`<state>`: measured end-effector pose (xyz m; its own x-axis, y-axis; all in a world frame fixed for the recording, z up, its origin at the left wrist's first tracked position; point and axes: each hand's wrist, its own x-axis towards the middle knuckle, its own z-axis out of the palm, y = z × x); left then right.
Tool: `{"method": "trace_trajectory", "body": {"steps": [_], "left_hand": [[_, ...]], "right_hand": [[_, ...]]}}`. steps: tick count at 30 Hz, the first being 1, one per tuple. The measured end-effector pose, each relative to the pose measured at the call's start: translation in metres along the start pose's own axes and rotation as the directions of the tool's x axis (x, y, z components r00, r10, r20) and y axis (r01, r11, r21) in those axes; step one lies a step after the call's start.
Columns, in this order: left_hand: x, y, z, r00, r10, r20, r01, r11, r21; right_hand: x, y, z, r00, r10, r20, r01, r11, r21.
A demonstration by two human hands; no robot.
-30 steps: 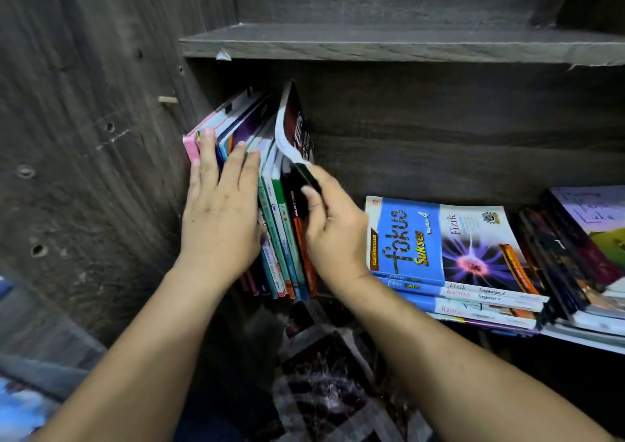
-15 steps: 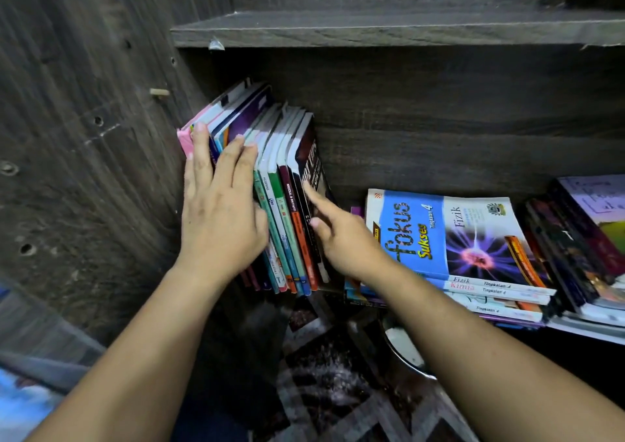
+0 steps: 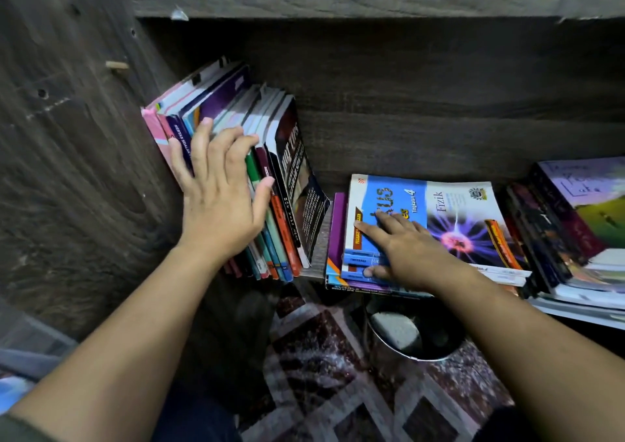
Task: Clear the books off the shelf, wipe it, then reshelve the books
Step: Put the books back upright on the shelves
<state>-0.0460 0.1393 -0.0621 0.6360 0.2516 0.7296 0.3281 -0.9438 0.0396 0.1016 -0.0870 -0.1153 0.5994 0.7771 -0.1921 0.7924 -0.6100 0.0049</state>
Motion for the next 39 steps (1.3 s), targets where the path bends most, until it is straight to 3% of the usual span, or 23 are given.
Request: {"method": "trace_trajectory", "body": {"steps": [6, 12, 15, 22, 27, 32, 35, 39], "left_hand": [[0.002, -0.002, 0.006, 0.997, 0.01, -0.07, -0.008, 1.0, 0.018], [0.0, -0.004, 0.004, 0.997, 0.02, -0.076, -0.018, 0.999, 0.029], [-0.001, -0.004, 0.0, 0.997, 0.022, -0.069, -0.021, 1.0, 0.015], [-0.001, -0.006, -0.006, 0.998, 0.026, -0.064, -0.028, 0.999, -0.031], [-0.001, -0.006, -0.01, 1.0, 0.012, -0.02, -0.013, 0.999, -0.03], [0.002, -0.002, -0.022, 0.991, 0.008, 0.135, -0.02, 0.996, 0.084], [0.002, -0.002, -0.03, 0.983, -0.015, 0.185, -0.012, 0.99, 0.143], [0.005, 0.0, -0.038, 0.99, -0.076, 0.121, 0.05, 0.978, 0.204]], "right_hand": [[0.007, -0.004, -0.001, 0.999, 0.004, 0.04, -0.004, 1.0, -0.002], [0.006, -0.012, -0.004, 0.986, 0.047, -0.161, -0.051, 0.998, -0.025], [0.011, -0.017, 0.002, 0.98, 0.056, -0.192, -0.071, 0.995, -0.069], [0.01, -0.008, -0.008, 1.0, 0.002, -0.002, -0.002, 0.998, 0.069], [0.005, -0.011, -0.015, 0.969, 0.097, -0.227, -0.094, 0.995, 0.024], [0.006, -0.013, -0.018, 0.936, 0.152, -0.318, -0.148, 0.988, 0.036], [0.002, -0.01, -0.033, 0.873, 0.171, -0.458, -0.139, 0.985, 0.103], [0.005, -0.026, -0.046, 0.651, 0.194, -0.734, 0.068, 0.948, 0.311]]}}
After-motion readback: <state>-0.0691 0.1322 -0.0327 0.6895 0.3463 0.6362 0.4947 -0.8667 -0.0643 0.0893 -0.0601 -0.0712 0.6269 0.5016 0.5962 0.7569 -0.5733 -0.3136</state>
